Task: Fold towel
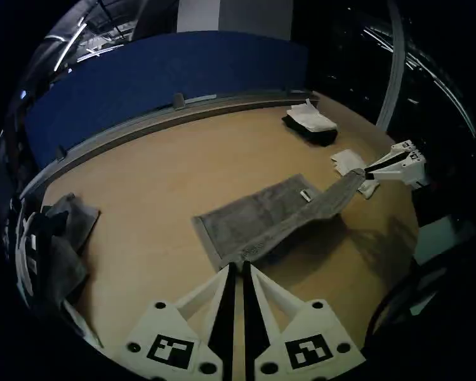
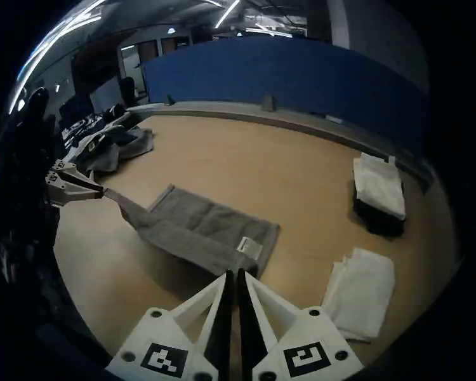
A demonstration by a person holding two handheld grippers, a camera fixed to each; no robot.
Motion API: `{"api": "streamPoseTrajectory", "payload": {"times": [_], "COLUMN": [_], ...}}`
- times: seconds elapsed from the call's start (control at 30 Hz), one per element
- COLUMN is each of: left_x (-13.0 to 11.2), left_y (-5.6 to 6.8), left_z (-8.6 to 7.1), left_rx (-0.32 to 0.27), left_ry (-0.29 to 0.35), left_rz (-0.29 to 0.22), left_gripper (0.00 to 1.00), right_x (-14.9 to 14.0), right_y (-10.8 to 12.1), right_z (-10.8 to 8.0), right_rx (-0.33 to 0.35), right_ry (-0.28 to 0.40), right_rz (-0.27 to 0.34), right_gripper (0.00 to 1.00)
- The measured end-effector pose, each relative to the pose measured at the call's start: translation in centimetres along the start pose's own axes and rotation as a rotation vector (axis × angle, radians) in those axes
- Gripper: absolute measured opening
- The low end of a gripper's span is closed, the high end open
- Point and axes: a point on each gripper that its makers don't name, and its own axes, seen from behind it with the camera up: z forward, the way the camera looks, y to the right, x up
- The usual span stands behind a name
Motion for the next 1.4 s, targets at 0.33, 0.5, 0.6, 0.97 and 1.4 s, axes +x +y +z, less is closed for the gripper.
{"api": "streamPoseTrajectory", "payload": {"times": [0.33, 0.5, 0.6, 0.97, 1.4], "left_x": [0.5, 0.8, 0.8, 0.0, -0.5], "left_y": [-2.2, -3.2, -3.9, -5.5, -6.0], "left_z": [4.3, 6.5, 7.8, 11.8, 13.1], "left_rx": [0.002, -0.001, 0.002, -0.005, 0.005], "left_ry": [-0.024, -0.037, -0.046, -0.091, -0.113], "left_rz": [0.018, 0.027, 0.037, 0.032, 0.045], "left_gripper": [0.08, 0.08, 0.08, 0.08, 0.08], "right_x": [0.6, 0.9, 1.1, 0.4, -0.1], "right_y": [1.9, 2.8, 3.3, 4.7, 5.1], "right_z": [3.5, 5.2, 6.3, 10.0, 11.4], "right_rx": [-0.008, -0.011, -0.011, -0.012, -0.021], "right_ry": [-0.032, -0.055, -0.071, -0.139, -0.162], "right_rz": [0.043, 0.050, 0.052, 0.067, 0.061], "right_gripper": [0.06, 0.06, 0.06, 0.06, 0.06]}}
